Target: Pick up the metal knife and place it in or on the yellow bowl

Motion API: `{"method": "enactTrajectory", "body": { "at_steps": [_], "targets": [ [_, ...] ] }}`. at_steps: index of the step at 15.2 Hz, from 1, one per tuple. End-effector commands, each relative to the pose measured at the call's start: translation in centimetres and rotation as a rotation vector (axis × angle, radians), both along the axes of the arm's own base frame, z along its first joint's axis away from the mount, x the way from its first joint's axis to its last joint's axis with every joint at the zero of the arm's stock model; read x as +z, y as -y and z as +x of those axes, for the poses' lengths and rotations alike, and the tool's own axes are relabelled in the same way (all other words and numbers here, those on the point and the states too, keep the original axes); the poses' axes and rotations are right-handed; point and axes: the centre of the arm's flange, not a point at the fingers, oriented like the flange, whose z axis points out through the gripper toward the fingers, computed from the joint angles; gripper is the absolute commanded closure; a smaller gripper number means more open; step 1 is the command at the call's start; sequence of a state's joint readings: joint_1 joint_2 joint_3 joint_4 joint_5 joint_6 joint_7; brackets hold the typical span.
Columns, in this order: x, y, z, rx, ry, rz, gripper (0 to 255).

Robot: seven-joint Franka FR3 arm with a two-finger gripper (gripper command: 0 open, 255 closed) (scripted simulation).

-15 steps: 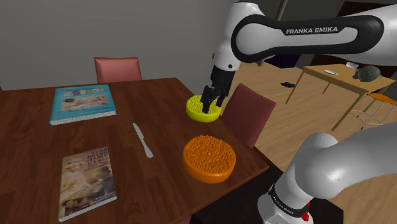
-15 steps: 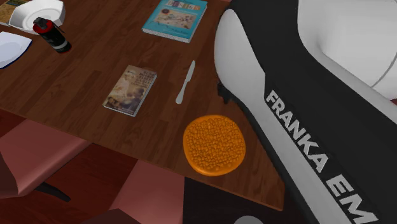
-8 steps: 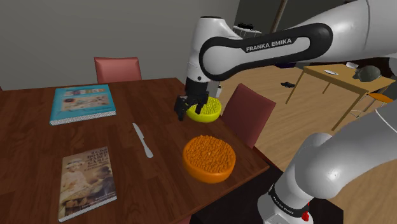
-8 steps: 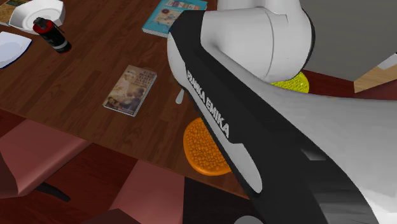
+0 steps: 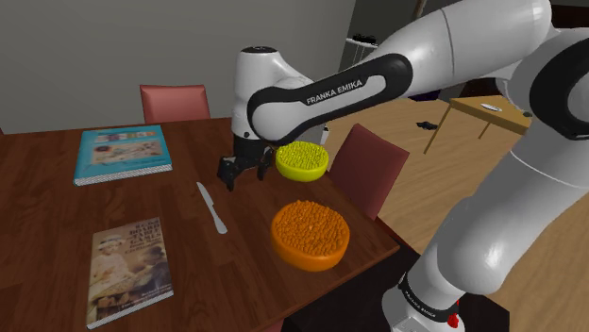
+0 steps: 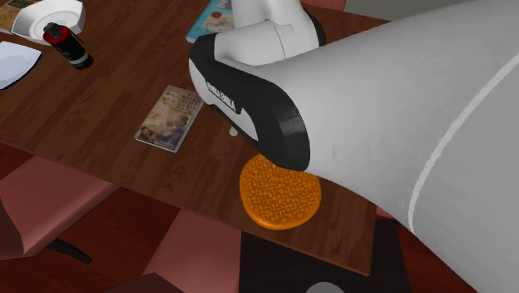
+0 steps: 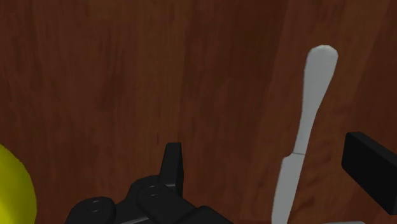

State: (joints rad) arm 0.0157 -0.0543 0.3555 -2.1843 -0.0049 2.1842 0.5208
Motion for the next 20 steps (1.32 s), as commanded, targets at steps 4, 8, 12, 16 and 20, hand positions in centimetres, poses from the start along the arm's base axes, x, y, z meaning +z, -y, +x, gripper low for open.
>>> {"method": "enactTrajectory", "body": {
  "at_steps": [4,8,12,16,20],
  "targets": [
    [-3.7,-3.4,4.7,-0.059,0.012,-0.029,0],
    [-6.5,-6.0,8.5,-0.104,0.021,-0.052,0],
    [-8.6,-6.3,9.3,-0.112,0.022,-0.056,0],
    [-10.7,-6.2,9.4,-0.112,0.022,-0.056,0],
    [-11.0,-6.2,9.5,-0.112,0.022,-0.056,0]
  ]
}}
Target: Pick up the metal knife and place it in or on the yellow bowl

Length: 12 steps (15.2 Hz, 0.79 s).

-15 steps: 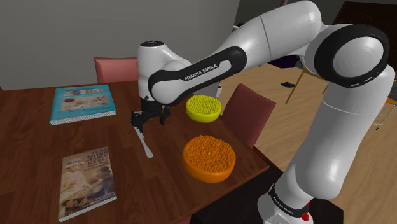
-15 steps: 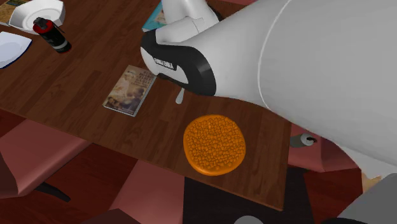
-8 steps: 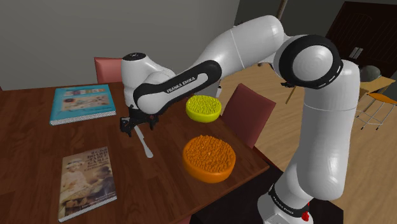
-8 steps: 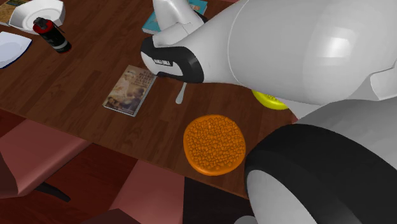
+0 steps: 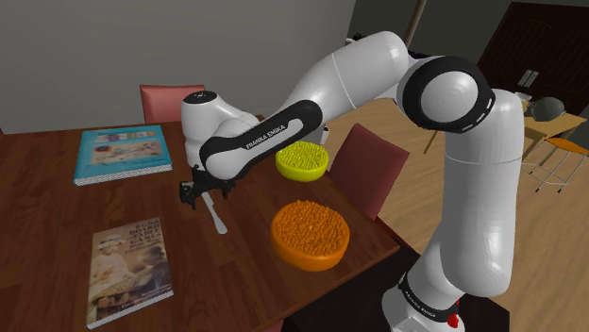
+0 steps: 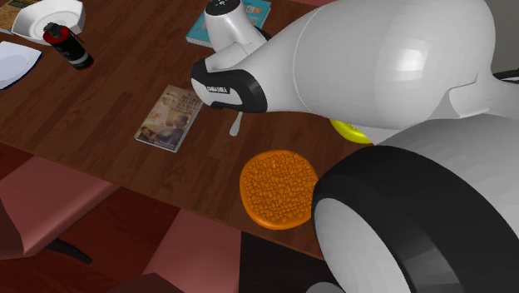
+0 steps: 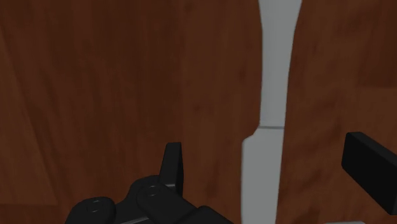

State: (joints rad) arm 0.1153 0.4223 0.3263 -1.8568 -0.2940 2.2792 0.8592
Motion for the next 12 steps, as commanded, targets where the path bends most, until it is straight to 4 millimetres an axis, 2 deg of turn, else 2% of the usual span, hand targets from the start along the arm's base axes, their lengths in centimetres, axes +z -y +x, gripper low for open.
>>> {"method": "enactTrajectory", "body": {
  "at_steps": [1,4,5,12],
  "targets": [
    [-0.03,0.0,0.01,0.0,0.0,0.0,0],
    [-0.03,0.0,0.01,0.0,0.0,0.0,0],
    [-0.03,0.0,0.01,0.0,0.0,0.0,255],
    [-0.09,-0.2,-0.03,0.0,0.0,-0.001,255]
  ]
}}
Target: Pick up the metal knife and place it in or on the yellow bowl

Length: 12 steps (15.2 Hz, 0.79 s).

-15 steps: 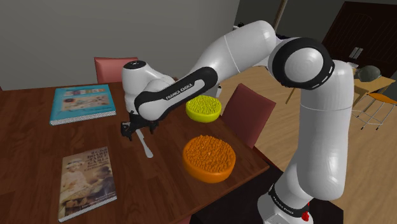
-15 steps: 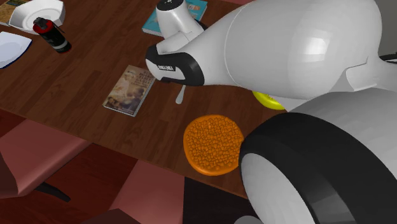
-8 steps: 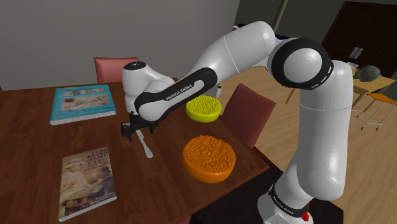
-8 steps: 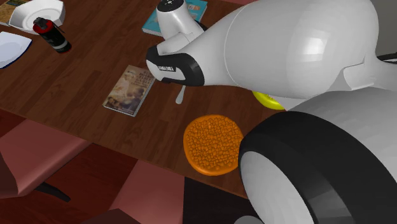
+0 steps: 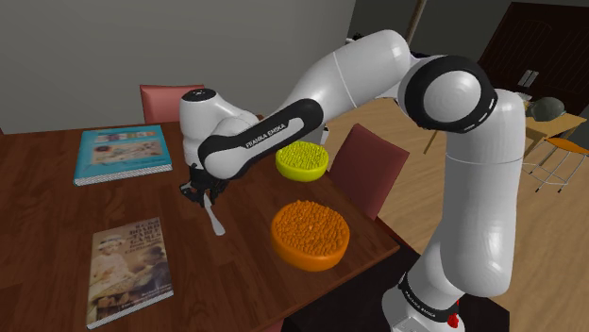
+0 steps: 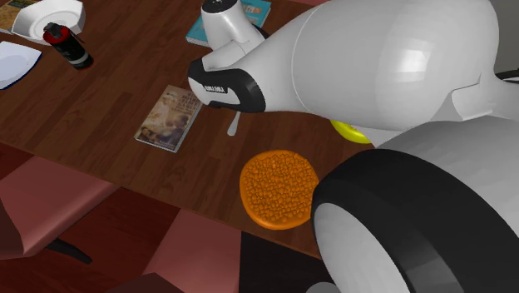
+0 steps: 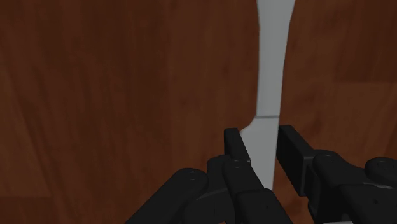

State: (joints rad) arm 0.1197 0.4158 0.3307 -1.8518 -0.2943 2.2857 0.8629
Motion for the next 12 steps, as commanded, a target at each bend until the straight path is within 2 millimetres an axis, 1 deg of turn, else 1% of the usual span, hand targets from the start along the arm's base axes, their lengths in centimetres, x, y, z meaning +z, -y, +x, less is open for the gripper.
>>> {"method": "enactTrajectory", "body": {
  "at_steps": [1,2,12],
  "targets": [
    [-0.7,0.5,0.0,-0.005,-0.016,-0.009,255],
    [-0.7,0.6,0.0,-0.005,-0.016,-0.008,255],
    [4.5,0.6,0.0,-0.005,-0.016,-0.008,255]
  ]
}}
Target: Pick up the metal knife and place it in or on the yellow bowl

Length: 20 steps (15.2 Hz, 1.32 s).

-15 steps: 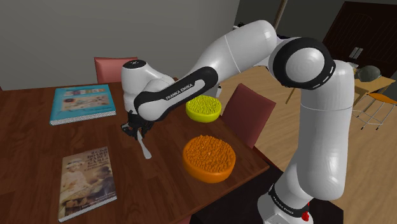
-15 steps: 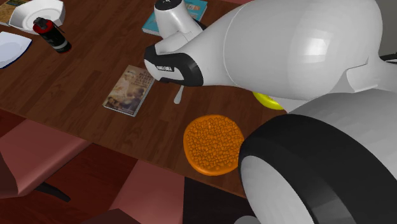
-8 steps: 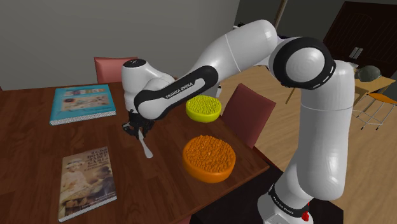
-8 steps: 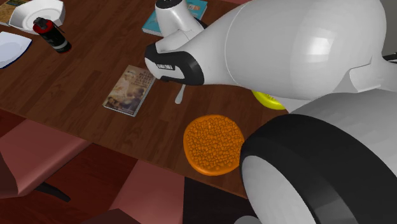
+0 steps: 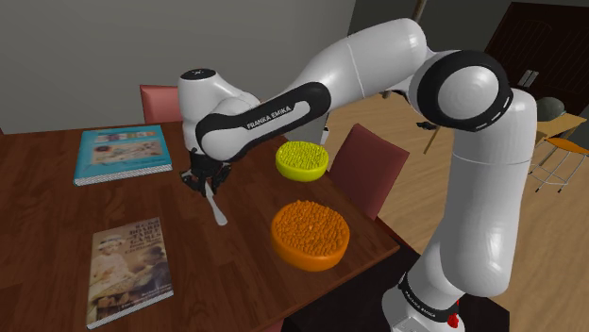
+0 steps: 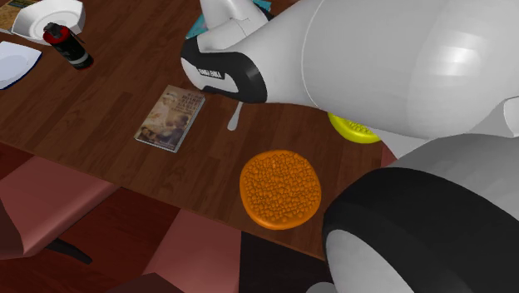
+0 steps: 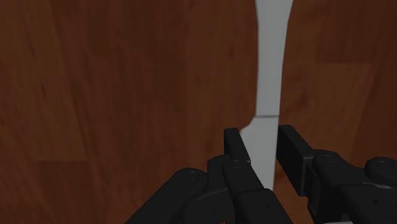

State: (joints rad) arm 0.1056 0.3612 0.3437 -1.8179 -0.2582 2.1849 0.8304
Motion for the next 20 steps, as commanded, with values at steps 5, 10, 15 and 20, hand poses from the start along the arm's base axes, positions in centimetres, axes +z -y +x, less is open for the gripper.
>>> {"method": "enactTrajectory", "body": {
  "at_steps": [5,10,15,20],
  "targets": [
    [3.2,0.1,0.0,0.0,-0.001,0.0,255],
    [5.8,0.1,0.0,0.0,-0.001,0.0,255],
    [8.4,0.1,0.0,0.0,-0.001,0.0,255],
    [11.1,0.1,0.0,0.0,-0.001,0.0,255]
  ]
}}
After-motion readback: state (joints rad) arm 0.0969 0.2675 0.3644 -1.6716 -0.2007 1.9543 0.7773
